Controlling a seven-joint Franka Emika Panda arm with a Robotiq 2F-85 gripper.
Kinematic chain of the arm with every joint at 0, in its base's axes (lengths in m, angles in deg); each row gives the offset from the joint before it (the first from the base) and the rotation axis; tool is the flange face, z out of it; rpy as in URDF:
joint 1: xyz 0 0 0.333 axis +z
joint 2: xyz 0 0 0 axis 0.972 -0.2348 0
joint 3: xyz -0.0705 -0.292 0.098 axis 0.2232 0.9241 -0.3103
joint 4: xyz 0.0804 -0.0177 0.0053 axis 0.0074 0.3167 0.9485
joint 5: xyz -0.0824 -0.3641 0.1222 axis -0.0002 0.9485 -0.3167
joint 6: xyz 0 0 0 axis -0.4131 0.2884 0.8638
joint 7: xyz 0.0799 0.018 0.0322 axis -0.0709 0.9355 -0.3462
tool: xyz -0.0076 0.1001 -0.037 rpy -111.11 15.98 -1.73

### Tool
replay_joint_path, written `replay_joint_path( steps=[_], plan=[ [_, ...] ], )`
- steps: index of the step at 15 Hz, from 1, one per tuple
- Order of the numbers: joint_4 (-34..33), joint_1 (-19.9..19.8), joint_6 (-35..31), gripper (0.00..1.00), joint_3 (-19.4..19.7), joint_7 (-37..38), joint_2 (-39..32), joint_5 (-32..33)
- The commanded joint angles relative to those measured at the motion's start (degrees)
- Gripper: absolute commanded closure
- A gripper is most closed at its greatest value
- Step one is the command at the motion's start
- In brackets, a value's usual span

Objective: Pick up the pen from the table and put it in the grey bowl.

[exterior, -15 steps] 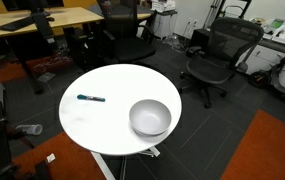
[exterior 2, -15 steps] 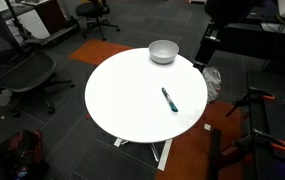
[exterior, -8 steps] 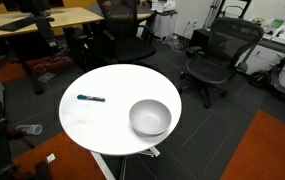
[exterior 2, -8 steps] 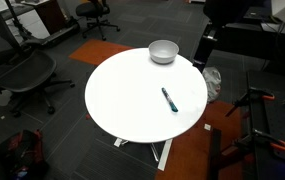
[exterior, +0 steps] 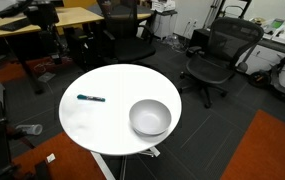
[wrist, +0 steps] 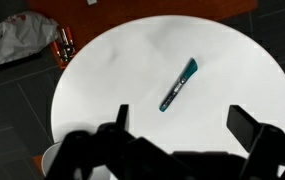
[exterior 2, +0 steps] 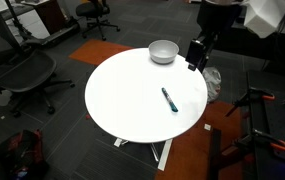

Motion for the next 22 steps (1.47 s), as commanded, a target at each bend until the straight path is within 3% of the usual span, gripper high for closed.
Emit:
replay_joint_path(
  steps=[1, 5, 15, 22],
  plan=[
    [0.7, 0.9, -3.6, 0.0, 1.0, 4.4, -1.2, -3.6],
    [1.4, 1.1, -8.0, 0.0, 0.9, 10.0, -3.2, -5.2],
    [3.7, 2.3, -18.5, 0.0, 1.6, 30.4, -9.3, 4.6],
    [1.1, 3.1, -25.3, 0.0, 6.3, 28.2, -19.7, 3.4]
  ],
)
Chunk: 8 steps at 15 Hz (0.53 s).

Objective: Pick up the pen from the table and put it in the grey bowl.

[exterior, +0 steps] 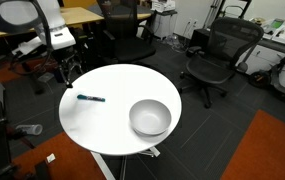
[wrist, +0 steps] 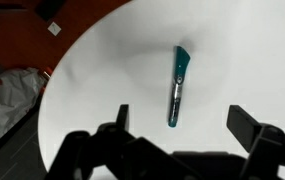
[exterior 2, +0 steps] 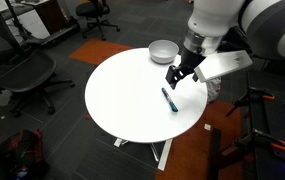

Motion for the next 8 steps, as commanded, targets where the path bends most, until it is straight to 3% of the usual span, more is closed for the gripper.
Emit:
replay_joint_path(
  steps=[1, 8],
  plan=[
    [-2.4, 1.7, -4.4, 0.0, 3.2, -1.5, -6.1, -0.9],
    [-6.1, 5.1, -7.6, 0.0, 7.3, -3.1, -12.7, -2.6]
  ],
)
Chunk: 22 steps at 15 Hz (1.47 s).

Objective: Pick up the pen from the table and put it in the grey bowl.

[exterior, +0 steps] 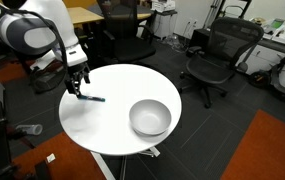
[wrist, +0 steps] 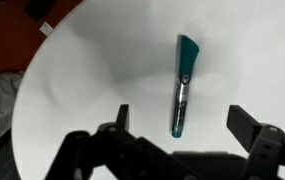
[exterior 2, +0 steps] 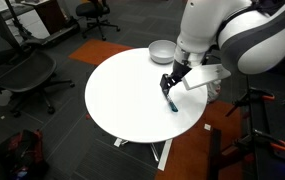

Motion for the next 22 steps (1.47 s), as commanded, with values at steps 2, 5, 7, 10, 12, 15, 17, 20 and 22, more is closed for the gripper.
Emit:
replay_joint_path(
  steps=[2, 5, 7, 10, 12, 15, 17, 20, 22],
  plan=[
    [-3.8, 2.9, -0.5, 0.0, 3.0, -1.8, -4.2, -2.1],
    [-6.2, 3.5, -0.2, 0.0, 4.0, -2.2, -6.7, -2.9],
    [-7.8, 3.6, 0.1, 0.0, 4.3, -2.6, -8.5, -3.4],
    [-10.0, 3.1, 0.9, 0.0, 4.0, -4.8, -10.7, -5.5],
    [-11.2, 3.3, 0.9, 0.0, 4.3, -6.6, -12.1, -7.0],
    [-12.2, 3.7, 1.2, 0.0, 4.9, -8.2, -13.3, -8.4],
    [-12.6, 3.9, 1.3, 0.0, 5.3, -8.3, -13.9, -8.9],
    [-13.1, 3.8, 1.8, 0.0, 5.1, -9.3, -14.6, -9.9],
    [-13.3, 3.6, 1.9, 0.0, 4.9, -9.6, -14.9, -10.3]
  ],
)
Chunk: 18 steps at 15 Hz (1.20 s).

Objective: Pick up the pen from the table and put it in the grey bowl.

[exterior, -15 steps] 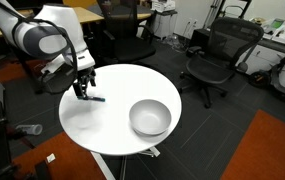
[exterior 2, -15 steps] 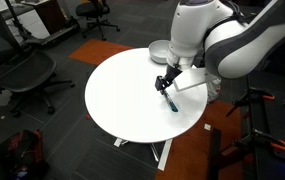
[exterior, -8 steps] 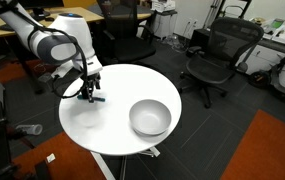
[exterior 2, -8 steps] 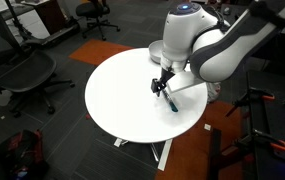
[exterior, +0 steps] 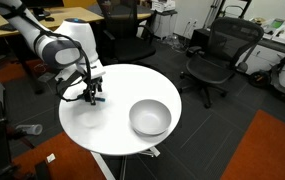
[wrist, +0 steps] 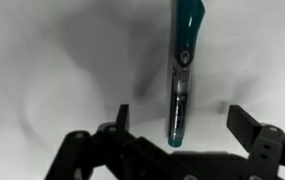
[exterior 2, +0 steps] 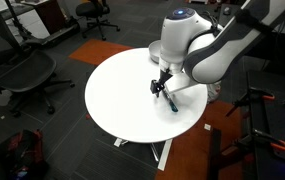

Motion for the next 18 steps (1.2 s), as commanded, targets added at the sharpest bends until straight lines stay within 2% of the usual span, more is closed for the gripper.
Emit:
replay_joint_path(
  steps=[1, 2, 3, 4, 13, 14, 16, 18],
  plan=[
    [-1.5, 0.9, 1.8, 0.0, 0.7, -2.7, -0.9, -2.5],
    [-1.7, 1.0, 1.8, 0.0, 0.7, -3.1, -1.1, -2.7],
    [-1.8, 1.1, 1.7, 0.25, 0.9, -3.1, -1.2, -2.9],
    [-1.8, 1.3, 1.5, 0.26, 1.1, -3.0, -1.4, -2.8],
    [-3.1, 1.6, 1.8, 0.95, 1.2, -2.8, -1.8, -3.1],
    [-3.0, 1.6, 2.1, 1.0, 1.2, -2.8, -1.6, -3.1],
    [-2.6, 2.5, 2.7, 0.95, 2.1, -2.0, -0.3, -2.5],
    [-2.1, 2.9, 2.9, 0.95, 2.9, -2.0, 1.5, -2.2]
  ],
)
